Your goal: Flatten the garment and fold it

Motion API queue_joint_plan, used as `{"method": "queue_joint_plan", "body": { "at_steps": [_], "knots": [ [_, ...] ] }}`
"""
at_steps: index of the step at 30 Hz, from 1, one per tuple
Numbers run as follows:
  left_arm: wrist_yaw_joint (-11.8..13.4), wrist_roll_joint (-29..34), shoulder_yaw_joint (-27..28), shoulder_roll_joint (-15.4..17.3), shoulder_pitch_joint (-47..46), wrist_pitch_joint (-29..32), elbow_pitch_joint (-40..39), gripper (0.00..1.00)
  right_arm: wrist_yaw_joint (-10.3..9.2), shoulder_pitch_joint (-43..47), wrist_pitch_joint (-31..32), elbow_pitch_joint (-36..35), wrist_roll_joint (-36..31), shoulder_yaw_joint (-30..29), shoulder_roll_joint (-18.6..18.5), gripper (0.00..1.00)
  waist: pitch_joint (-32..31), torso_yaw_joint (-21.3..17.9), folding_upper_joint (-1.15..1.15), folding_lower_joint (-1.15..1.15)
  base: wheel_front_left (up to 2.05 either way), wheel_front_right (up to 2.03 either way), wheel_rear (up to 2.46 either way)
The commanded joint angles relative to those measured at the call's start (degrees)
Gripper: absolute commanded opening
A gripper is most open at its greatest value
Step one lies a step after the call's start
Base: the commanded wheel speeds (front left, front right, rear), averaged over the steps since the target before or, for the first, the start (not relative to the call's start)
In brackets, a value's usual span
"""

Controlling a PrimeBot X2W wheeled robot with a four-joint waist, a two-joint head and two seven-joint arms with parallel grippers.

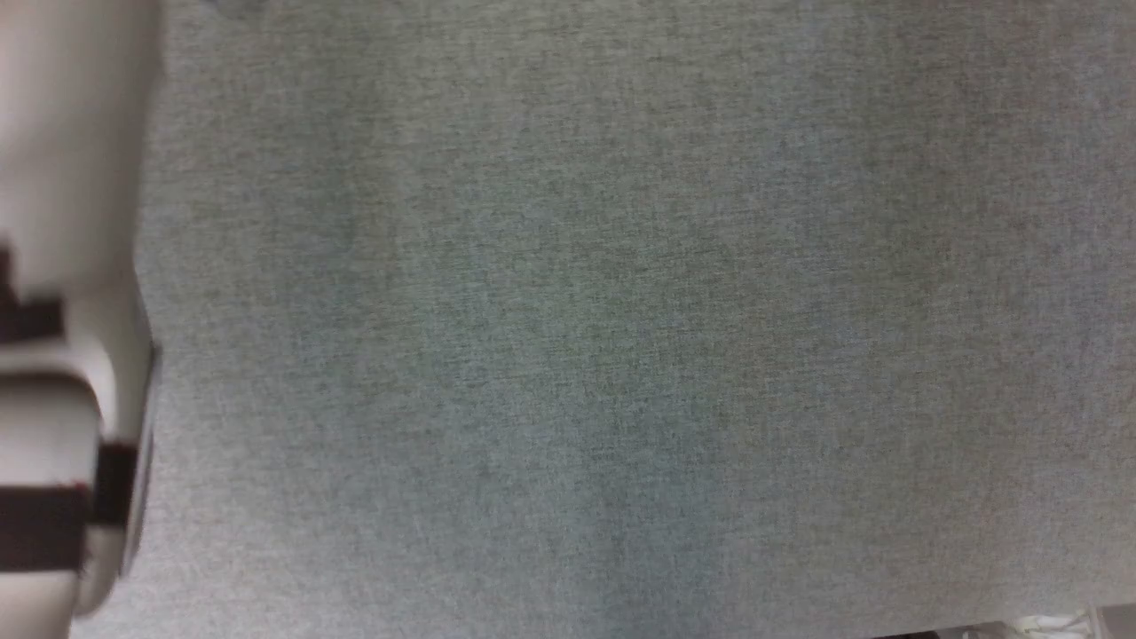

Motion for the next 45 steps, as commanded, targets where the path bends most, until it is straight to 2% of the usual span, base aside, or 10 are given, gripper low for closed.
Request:
{"method": "queue_joint_plan", "body": {
  "at_steps": [1,5,8,14,15,20,24,28,38,45],
  "knots": [
    [-0.53,-1.40,-1.11,1.49,4.15,1.81,-4.04,0.00,-0.06,3.48,-0.34,-2.90,2.70,0.90,-2.90,0.00,-1.93,1.20,0.00,-0.01,0.00,0.00,0.00],
    [-0.64,-4.27,-3.58,6.37,16.98,8.14,-16.40,0.00,-0.06,14.20,0.69,-9.93,9.20,0.23,-9.25,0.00,-5.67,1.93,0.00,-0.01,0.00,0.00,0.00],
    [1.35,-5.92,-3.93,10.07,27.28,12.15,-25.65,0.00,-0.06,23.34,1.91,-14.27,12.15,-1.53,-13.13,0.00,-8.76,2.24,0.00,-0.01,0.00,0.00,0.00],
    [7.15,-8.96,-3.27,15.49,47.97,15.19,-39.33,0.00,-0.06,41.29,2.25,-19.14,16.03,-7.88,-14.37,0.00,-14.95,2.37,0.00,-0.01,0.00,0.00,0.00],
    [7.15,-8.96,-3.27,15.49,47.97,15.19,-39.33,0.00,-0.06,41.29,2.25,-19.14,16.03,-7.88,-14.37,0.00,-14.95,2.37,0.00,-0.01,0.00,0.00,0.00],
    [8.82,-9.67,-7.07,21.02,64.05,18.75,-41.96,0.00,-0.06,54.88,4.20,-21.90,17.16,-11.01,-12.85,0.00,-19.19,2.18,0.00,-0.01,0.00,0.00,0.00],
    [10.33,-9.93,-11.31,23.83,74.19,22.17,-40.35,0.00,-0.06,63.07,6.06,-23.15,16.81,-11.48,-11.86,0.00,-22.68,1.84,0.00,-0.01,0.00,0.00,0.00],
    [12.09,-14.29,-12.47,24.14,81.81,23.86,-37.97,0.00,-0.06,69.59,7.94,-23.22,17.70,-9.93,-11.96,0.00,-26.39,1.97,0.00,-0.01,0.00,0.00,0.00],
    [15.16,-28.81,-13.19,24.68,95.89,30.72,-38.72,0.00,-0.06,81.95,8.19,-20.85,18.09,-5.69,-16.27,0.00,-33.33,3.39,0.00,-0.01,0.00,0.00,0.00],
    [16.66,-34.13,-12.73,25.58,102.53,31.63,-40.84,0.00,-0.06,89.26,9.97,-19.39,18.92,-3.48,-18.04,0.00,-36.78,4.51,0.00,-0.01,0.00,0.00,0.00]
  ]
}}
